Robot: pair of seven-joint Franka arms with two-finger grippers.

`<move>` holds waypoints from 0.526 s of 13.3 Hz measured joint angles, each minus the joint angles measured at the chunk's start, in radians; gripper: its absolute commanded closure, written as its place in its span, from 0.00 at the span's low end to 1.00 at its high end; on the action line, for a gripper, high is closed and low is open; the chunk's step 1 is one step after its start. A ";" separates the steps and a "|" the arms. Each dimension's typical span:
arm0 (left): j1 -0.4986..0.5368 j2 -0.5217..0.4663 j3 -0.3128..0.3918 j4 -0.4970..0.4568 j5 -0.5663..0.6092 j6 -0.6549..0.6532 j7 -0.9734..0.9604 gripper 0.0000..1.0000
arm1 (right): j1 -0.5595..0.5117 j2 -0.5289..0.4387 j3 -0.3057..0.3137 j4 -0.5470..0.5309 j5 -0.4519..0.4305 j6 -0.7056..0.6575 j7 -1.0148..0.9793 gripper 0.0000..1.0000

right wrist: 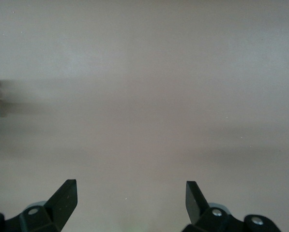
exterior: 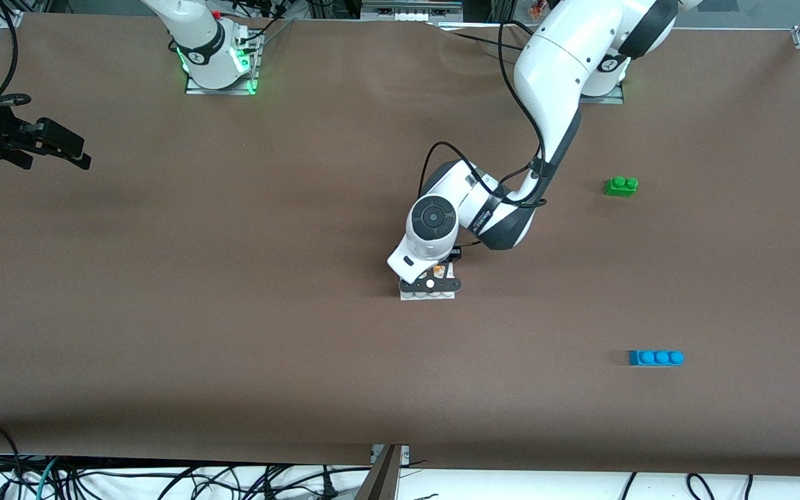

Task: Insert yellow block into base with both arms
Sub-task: 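Lower the yellow block onto the plate studs and press down with the left gripper, then open the left gripper and raise it away from the plate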

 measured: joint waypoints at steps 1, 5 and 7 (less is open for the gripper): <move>0.000 0.000 0.000 0.000 0.000 0.000 0.000 0.00 | 0.000 0.000 0.000 0.000 0.000 0.000 0.000 0.01; -0.001 0.004 0.000 0.000 0.000 0.000 0.000 0.00 | 0.000 0.000 0.000 0.000 0.000 0.000 0.000 0.01; 0.000 -0.001 0.002 0.011 0.000 -0.001 0.000 0.00 | 0.000 0.000 0.000 0.000 0.000 0.000 0.000 0.01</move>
